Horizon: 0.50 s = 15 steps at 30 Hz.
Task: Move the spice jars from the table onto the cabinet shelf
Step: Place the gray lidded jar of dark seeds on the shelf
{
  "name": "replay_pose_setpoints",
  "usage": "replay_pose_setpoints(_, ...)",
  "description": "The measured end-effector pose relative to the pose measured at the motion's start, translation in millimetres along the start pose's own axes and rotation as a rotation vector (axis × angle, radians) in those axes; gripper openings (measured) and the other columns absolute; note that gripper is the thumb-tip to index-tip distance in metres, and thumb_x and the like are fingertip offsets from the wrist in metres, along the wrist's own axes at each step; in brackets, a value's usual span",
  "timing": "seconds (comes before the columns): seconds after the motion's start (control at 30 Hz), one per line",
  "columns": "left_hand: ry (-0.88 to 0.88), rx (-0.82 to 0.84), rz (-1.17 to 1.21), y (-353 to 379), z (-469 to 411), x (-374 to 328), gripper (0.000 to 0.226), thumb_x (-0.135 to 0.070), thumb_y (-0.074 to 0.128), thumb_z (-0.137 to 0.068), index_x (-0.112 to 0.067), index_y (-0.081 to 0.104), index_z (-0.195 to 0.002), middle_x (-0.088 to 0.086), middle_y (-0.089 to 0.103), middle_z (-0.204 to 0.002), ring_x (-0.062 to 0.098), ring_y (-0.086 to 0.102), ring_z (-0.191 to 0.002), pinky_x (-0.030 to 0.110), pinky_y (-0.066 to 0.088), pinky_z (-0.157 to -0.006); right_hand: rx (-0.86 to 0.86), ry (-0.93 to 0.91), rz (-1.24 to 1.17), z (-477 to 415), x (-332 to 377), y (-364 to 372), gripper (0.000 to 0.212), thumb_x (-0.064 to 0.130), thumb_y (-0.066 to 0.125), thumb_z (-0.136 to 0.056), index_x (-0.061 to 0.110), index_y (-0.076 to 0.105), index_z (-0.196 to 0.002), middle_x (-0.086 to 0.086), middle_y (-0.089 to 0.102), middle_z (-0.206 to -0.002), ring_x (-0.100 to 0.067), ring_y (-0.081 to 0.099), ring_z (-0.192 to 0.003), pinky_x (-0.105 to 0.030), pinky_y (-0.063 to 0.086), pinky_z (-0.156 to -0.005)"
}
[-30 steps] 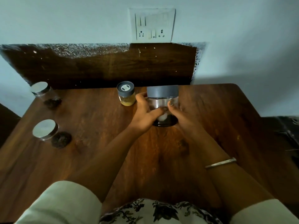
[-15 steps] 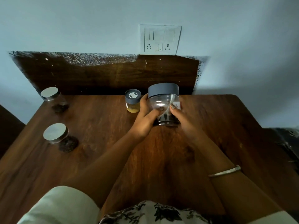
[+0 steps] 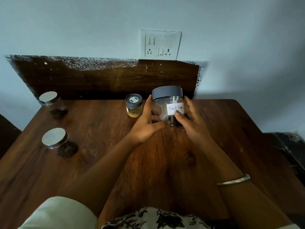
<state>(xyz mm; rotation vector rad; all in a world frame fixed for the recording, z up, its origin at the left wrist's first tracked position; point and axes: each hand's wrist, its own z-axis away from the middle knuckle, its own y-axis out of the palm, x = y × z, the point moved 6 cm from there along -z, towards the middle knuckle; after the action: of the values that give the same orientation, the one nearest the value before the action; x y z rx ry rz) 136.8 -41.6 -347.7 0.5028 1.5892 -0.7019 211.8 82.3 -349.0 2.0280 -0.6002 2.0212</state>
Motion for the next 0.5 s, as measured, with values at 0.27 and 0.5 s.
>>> replay_pose_setpoints(0.27, 0.017, 0.090, 0.061, 0.1, 6.3, 8.6, 0.087, 0.010, 0.049, -0.087, -0.024, -0.004, -0.148, -0.005, 0.043, -0.131, -0.003, 0.061, -0.101, 0.019, 0.052, -0.083, 0.132, 0.179, 0.076, 9.3, -9.6, 5.5, 0.089, 0.083, 0.059, -0.049, 0.033, 0.056, -0.122, 0.009, 0.069, -0.107, -0.013, 0.065, -0.101, -0.044, 0.051, -0.092)
replay_pose_setpoints(0.5, 0.022, 0.160, 0.012, 1.2, 3.8, 0.8, 0.092, -0.008, 0.061, -0.085, -0.026, -0.004, -0.148, -0.018, 0.045, -0.130, -0.011, 0.051, -0.113, 0.010, 0.046, -0.086, 0.154, 0.088, 0.108, 13.8, -3.2, 5.3, 0.099, 0.076, 0.060, -0.051, 0.031, 0.039, -0.136, 0.005, 0.063, -0.117, -0.012, 0.065, -0.099, -0.030, 0.057, -0.076)
